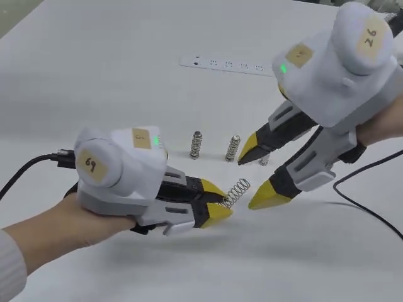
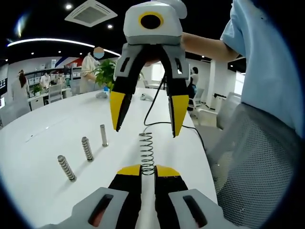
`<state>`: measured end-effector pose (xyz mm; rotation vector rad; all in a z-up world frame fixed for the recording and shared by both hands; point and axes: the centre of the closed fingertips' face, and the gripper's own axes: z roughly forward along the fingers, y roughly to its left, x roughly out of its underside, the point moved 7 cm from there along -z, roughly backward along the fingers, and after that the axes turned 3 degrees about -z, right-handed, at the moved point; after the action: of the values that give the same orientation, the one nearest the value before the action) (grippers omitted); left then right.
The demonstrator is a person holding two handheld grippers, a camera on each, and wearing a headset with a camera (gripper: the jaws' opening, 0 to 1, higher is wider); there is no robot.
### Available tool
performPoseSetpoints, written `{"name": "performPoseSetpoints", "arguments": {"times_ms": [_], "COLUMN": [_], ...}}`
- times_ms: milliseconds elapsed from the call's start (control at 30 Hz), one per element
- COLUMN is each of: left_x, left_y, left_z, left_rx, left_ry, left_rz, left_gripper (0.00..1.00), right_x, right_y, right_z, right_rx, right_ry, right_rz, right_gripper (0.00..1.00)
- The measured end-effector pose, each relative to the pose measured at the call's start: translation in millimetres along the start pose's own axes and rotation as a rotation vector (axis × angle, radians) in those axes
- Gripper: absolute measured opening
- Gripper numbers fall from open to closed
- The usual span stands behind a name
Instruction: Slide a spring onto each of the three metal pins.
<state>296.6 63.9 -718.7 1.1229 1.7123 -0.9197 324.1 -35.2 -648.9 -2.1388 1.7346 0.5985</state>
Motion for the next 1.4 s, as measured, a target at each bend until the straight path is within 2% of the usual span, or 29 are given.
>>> {"name": "performPoseSetpoints", "arguments": {"times_ms": [67,200,333,433,567,867,1400], "left_x": [0.1,-0.8,-1.5,-2.3,-3.0,-6.2,-9.2], "left_y": [-0.1,-0.1,-0.1,-0.3,-1.0,-3.1,-5.2], "left_z": [-0.5,-1.4,-1.7,-2.1,-2.5,-3.7,-2.1], "left_rx": [-0.001,-0.002,-0.002,-0.001,0.0,0.003,0.015], "left_ry": [-0.001,-0.007,-0.009,-0.011,-0.012,-0.018,-0.025], "left_rz": [0.0,0.001,0.001,0.002,0.005,0.009,0.011], "left_gripper": [0.01,0.01,0.01,0.01,0.01,0.01,0.01], "right_x": [1.8,1.8,1.1,2.2,2.0,-4.6,-7.5], "right_y": [-0.8,-2.3,-1.4,-0.6,2.5,5.6,4.5], "right_z": [-4.4,-13.1,-19.6,-19.8,-16.0,-1.9,15.1], "right_rx": [0.011,0.039,0.048,0.051,0.032,-0.009,-0.044], "right_ry": [-0.011,-0.067,-0.111,-0.103,-0.098,-0.095,-0.076], "right_rz": [0.007,0.041,0.074,0.072,0.076,0.067,0.051], "right_gripper": [0.44,0.53,0.52,0.43,0.36,0.3,0.19]}}
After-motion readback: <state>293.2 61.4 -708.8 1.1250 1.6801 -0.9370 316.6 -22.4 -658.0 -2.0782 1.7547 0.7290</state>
